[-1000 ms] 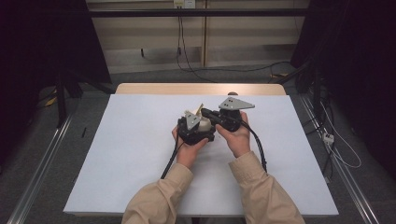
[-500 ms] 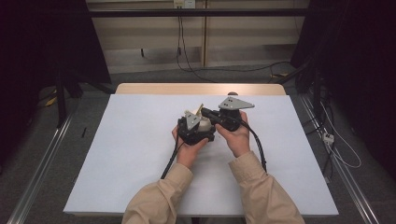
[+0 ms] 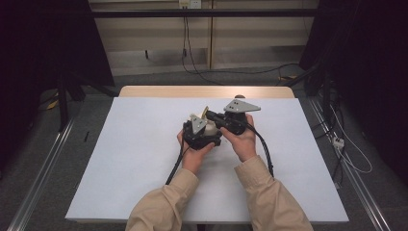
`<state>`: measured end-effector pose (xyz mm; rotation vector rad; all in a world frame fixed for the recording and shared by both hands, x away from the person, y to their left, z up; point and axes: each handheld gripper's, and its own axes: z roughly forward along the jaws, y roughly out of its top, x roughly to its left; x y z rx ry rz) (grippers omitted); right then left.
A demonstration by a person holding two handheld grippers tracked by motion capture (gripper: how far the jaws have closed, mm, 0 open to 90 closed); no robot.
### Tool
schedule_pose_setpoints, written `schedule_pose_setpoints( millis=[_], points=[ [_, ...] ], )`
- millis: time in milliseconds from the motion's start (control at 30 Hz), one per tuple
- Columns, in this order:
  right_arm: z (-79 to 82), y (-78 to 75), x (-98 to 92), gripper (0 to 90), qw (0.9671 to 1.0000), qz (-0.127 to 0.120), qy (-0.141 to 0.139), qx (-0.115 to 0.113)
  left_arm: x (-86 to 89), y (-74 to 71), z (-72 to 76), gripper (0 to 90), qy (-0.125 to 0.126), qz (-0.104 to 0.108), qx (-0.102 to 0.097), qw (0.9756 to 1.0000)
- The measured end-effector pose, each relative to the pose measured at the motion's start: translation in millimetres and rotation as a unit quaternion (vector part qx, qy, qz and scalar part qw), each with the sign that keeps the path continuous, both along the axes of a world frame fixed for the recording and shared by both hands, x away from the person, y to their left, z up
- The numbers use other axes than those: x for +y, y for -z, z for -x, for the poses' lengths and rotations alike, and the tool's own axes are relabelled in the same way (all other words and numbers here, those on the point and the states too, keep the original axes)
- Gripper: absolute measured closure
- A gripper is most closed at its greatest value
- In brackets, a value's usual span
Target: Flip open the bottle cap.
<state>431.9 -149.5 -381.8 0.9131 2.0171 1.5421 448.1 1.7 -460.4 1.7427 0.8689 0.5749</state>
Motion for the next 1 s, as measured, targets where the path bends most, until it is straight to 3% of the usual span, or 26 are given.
schedule_pose_setpoints(
  millis=[733,1000],
  points=[
    [-6.5,-1.6,6.2,90.0,1.0,-0.003,-0.003,-0.005,-0.5,0.3,-0.1,5.0,-0.003,0.007,0.003,1.0],
    [-3.4,-2.0,2.0,90.0,1.0,0.001,-0.005,0.002,1.7,-0.5,-0.5,4.7,0.009,0.005,0.006,0.9999]
  ],
)
